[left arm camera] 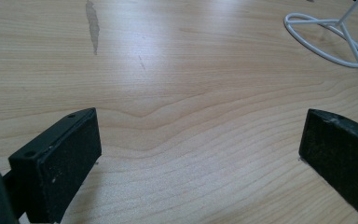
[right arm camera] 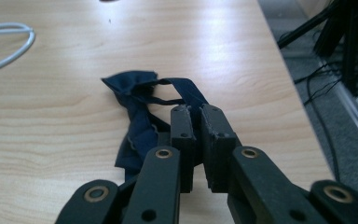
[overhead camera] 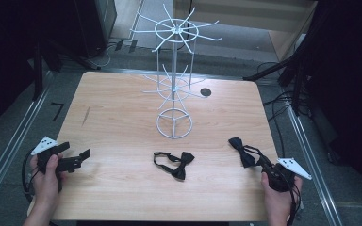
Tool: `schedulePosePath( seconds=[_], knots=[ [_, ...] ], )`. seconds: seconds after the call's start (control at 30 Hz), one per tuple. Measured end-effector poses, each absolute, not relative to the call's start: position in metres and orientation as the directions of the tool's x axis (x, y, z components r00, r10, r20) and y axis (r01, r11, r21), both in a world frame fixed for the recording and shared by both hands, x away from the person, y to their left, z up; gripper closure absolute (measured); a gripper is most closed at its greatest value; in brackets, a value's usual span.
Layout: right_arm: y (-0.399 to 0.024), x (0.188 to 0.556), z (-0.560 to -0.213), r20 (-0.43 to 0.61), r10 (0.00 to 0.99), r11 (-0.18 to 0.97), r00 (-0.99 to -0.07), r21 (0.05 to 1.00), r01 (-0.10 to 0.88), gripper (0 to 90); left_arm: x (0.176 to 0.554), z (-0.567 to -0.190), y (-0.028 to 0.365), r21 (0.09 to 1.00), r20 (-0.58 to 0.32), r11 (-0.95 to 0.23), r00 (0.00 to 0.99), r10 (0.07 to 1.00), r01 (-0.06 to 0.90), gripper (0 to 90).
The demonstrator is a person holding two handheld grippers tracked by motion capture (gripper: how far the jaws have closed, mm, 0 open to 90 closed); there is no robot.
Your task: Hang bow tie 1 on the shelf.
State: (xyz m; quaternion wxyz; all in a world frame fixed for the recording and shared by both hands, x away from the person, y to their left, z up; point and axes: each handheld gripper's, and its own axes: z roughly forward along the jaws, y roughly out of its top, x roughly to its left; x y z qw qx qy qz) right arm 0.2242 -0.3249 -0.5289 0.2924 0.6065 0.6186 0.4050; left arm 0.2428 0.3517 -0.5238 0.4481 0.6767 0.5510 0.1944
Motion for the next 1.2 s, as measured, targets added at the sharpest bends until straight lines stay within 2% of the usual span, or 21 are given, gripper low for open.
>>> schedulePosePath(
  seconds=[0.63,1.2],
  knots=[
    [-0.312,0.211,-0.505,0.028,0.993,0.017,-0.118,0.933,0.36,87.6,0.243,-0.524,0.352,0.819,-0.232,0.008,0.319,0.919,0.573,0.0],
    [-0.288,0.208,-0.487,0.03,0.981,0.024,-0.19,0.961,0.275,87.6,0.242,-0.524,0.352,0.822,-0.229,0.006,0.32,0.92,0.57,0.0]
  ],
)
